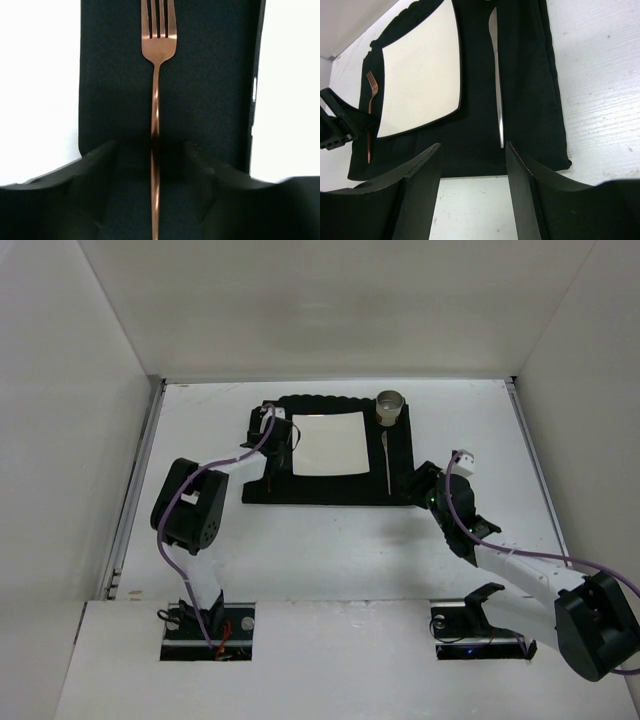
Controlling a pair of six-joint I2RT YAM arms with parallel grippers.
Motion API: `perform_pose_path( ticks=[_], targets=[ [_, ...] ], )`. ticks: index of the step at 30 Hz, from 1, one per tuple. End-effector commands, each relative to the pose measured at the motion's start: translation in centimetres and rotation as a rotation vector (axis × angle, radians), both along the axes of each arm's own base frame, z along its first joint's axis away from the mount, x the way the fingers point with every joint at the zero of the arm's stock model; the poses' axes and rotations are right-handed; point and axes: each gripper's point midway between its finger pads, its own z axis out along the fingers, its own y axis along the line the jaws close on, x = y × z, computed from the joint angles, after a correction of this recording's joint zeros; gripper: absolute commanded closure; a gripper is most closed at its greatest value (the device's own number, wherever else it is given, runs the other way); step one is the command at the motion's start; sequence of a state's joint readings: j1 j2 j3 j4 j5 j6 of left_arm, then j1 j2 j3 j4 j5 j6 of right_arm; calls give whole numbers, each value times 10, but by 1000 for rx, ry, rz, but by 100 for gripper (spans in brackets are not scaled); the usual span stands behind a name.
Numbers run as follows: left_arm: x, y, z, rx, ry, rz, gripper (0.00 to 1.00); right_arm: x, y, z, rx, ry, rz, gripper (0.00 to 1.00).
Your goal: Set the dinner table for one person
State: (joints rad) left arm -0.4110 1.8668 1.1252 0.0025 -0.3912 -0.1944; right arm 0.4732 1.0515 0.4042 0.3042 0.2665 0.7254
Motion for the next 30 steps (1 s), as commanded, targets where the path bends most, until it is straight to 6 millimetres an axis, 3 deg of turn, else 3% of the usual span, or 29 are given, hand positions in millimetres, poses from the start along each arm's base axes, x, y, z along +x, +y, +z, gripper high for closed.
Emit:
perform_pose_path(
  ticks=[1,2,3,4,10,13,15,22,25,30],
  targets=[
    [-5,-4,42,-9,-91,2,36,8,4,27,21,-86,-6,41],
    [-6,-4,48,-7,-106,6,28,8,3,28,23,-88,-6,41],
    [-9,-4,57,-7,-126,6,9,7,3,28,26,-91,-6,41],
    [-11,-6,68,-11,-149,6,0,7,3,27,26,-89,-8,41],
    [-37,-1,124,-109,-305,54,0,6,-4,31,33,-105,-32,41],
    [-61,19,138,-203,-394,146,0,5,-7,35,42,-117,-40,44],
    [-78,39,135,-258,-427,231,0,3,-10,36,48,-128,-53,47],
    [-150,126,82,-411,-413,589,0,2,-30,37,79,-142,-135,84],
    [-182,152,67,-449,-420,728,0,1,-47,38,109,-148,-192,87],
    [-204,174,63,-460,-445,848,0,-7,-85,39,155,-176,-321,83]
  ],
)
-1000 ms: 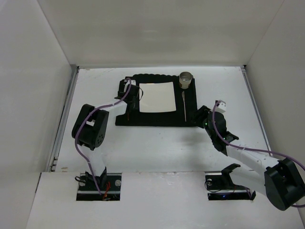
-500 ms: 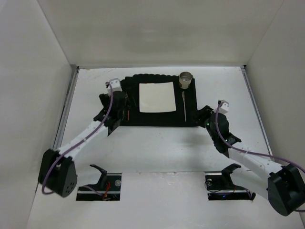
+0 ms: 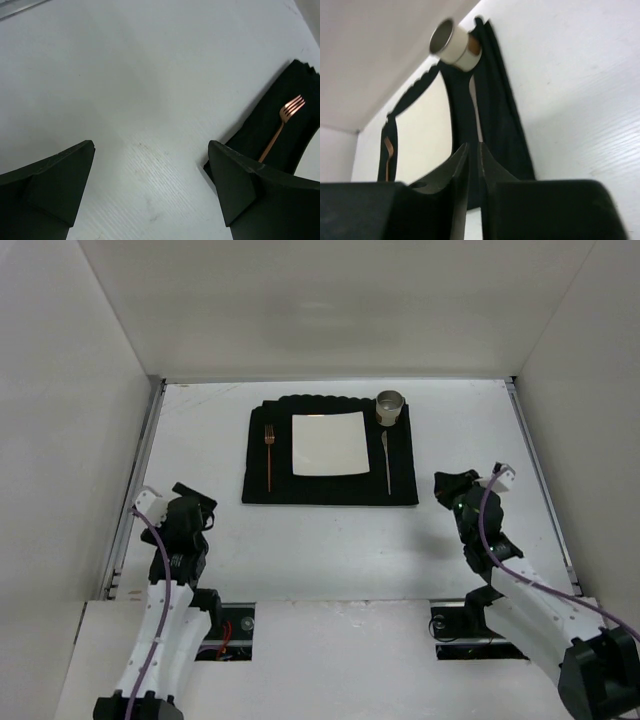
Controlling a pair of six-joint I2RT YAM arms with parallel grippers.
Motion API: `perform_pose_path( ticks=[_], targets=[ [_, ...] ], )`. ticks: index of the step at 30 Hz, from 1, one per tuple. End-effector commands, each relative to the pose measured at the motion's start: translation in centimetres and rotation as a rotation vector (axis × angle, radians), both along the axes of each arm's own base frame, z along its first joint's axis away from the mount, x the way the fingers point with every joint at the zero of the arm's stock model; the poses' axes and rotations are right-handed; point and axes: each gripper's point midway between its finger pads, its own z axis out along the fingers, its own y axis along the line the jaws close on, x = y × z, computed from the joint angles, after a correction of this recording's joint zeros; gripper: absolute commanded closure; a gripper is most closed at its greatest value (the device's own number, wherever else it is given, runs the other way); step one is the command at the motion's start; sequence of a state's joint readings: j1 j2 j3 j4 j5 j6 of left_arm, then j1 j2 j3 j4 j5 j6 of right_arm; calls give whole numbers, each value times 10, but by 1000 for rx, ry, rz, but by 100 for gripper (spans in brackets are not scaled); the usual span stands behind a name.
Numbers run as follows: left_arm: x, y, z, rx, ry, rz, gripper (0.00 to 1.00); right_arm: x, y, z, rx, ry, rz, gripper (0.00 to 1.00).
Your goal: Set the dinner table for one person
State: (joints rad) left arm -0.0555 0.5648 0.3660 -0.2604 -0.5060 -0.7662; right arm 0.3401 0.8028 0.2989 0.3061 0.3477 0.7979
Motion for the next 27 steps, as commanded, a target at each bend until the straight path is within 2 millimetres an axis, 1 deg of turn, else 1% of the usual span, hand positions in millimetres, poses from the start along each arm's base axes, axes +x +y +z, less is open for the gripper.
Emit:
perform_pose_path(
  ticks=[1,5,7,9,11,16,19,22,25,27],
  targets=[
    [-11,7,-8,-59,21,76,0,-2,-25,9,64,-50,-103,80],
    [-5,4,-18,-85,59,86,0,-6,-34,11,75,-72,-136,59],
    [-1,1,-25,-87,91,80,0,-4,-33,7,72,-61,-134,53],
    [1,-1,-30,-86,98,72,0,-1,-31,7,61,-51,-124,50],
    [5,-5,-32,-88,87,58,0,0,-29,4,46,-41,-122,49],
    [11,-11,-27,-87,46,26,0,5,-19,1,39,-23,-79,47],
    [14,-15,-26,-84,46,11,0,7,-16,-3,39,-12,-74,47],
    [15,-16,-27,-85,47,6,0,8,-12,-1,38,-15,-55,47],
    [17,-18,-27,-86,55,3,0,7,-15,-2,37,-14,-68,46],
    [18,-19,-25,-80,55,-4,0,7,-11,0,39,-17,-49,46]
  ],
)
